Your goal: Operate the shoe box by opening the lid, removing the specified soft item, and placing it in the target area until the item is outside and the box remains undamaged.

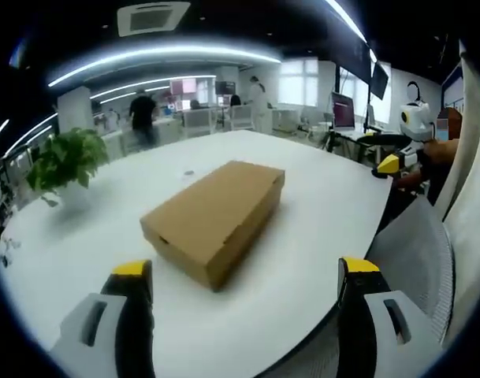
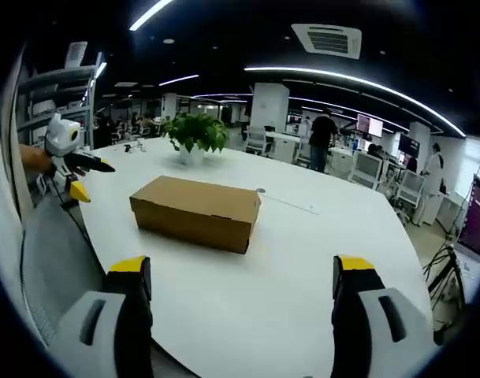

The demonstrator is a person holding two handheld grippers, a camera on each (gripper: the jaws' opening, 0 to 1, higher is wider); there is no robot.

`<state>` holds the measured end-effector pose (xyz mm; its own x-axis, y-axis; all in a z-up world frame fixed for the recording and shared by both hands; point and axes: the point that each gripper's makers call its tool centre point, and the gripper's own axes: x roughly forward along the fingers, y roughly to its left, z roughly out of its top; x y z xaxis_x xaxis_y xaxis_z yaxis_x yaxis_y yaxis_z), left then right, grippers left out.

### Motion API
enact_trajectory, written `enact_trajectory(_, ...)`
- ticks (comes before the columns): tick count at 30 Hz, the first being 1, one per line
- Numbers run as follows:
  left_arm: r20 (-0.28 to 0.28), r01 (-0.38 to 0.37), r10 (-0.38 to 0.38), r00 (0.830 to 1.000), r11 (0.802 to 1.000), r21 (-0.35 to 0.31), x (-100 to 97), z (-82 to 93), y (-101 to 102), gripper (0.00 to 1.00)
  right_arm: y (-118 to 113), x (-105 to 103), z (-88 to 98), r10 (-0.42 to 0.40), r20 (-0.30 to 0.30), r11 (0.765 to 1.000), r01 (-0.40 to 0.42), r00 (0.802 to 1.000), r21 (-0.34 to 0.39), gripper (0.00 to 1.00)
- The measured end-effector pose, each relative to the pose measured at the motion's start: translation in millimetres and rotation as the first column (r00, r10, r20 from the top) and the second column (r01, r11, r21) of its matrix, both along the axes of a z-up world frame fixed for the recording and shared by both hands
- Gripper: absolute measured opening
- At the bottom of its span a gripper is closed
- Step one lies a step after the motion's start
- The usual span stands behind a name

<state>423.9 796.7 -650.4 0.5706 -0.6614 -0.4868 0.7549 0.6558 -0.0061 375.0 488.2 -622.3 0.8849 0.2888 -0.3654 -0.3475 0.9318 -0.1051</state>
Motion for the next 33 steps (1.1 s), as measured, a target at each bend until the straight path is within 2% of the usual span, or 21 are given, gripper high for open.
enact_trajectory(33, 0.001, -0.034, 0.034, 0.999, 0.999, 0.013, 11.6, -0.1, -3.3, 0.96, -3.8, 10.4, -0.4, 0.032, -0.013, 0.999, -0.032, 0.999, 0.005, 0.89)
